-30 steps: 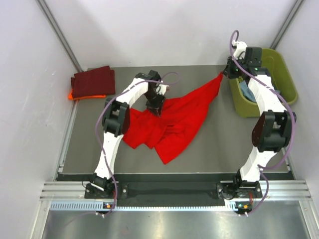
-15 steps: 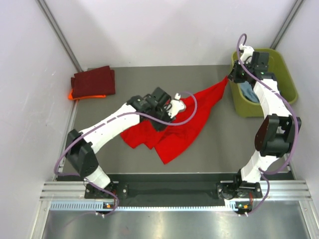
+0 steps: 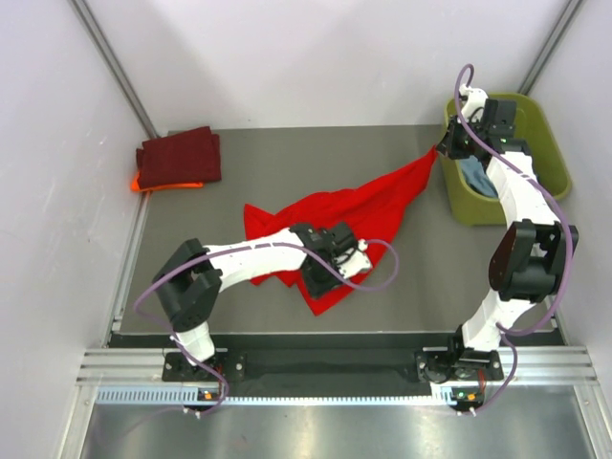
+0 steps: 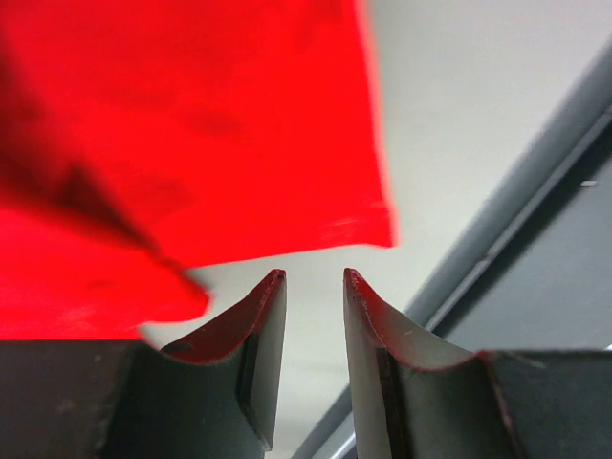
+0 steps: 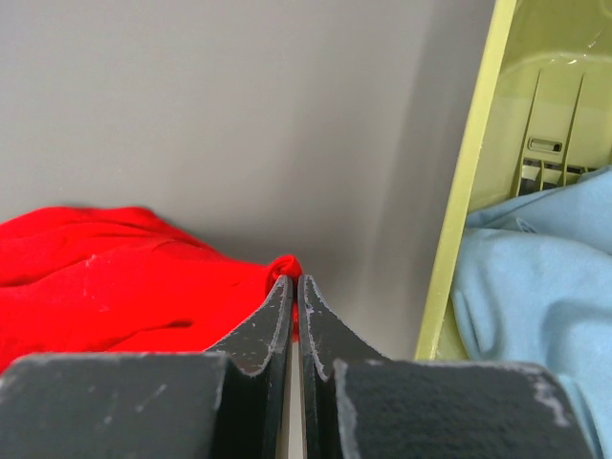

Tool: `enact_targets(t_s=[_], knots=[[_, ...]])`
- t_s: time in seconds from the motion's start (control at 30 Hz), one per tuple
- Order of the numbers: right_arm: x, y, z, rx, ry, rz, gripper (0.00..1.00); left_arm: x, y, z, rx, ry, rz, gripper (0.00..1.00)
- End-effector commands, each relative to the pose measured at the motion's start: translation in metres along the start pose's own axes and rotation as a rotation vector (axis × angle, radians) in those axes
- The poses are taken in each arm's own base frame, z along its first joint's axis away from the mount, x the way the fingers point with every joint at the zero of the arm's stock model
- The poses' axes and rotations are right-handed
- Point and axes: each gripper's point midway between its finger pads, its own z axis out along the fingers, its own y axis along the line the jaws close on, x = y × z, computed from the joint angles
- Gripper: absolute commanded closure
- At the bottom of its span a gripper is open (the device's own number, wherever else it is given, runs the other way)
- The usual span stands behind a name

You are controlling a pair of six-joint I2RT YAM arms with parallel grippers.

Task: Fold and stack the t-shirts
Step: Flatten the tshirt out

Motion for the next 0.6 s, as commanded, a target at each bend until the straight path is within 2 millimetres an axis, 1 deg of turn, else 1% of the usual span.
enact_targets(t_s=[0.0,0.03,0.17,0.23,0.4,0.57], knots=[[-0.038,0.004,-0.026,0.009,-0.117,-0.051,1.00,-0.008,-0.016,0.006,0.030,-0.023,-0.014,0.64],[-0.038,0.004,-0.026,0.009,-0.119,-0.051,1.00,-0.008,-0.016,0.007,0.030,-0.021,-0.013,0.64],[-0.037,0.005,-0.027,0.006,-0.120,-0.047,1.00,0.001,-0.020,0.013,0.038,0.010,-0.025,0.62],[-0.037,0.005,-0.026,0.004,-0.117,-0.046,1.00,0.003,-0.024,0.014,0.043,0.014,-0.018,0.62],[-0.040,0.006,-0.027,0.005,-0.126,-0.048,1.00,0.017,-0.036,0.021,0.062,0.054,-0.002,0.62],[-0.041,0.006,-0.028,0.003,-0.129,-0.050,1.00,0.021,-0.043,0.032,0.079,0.075,0.001,0.61]])
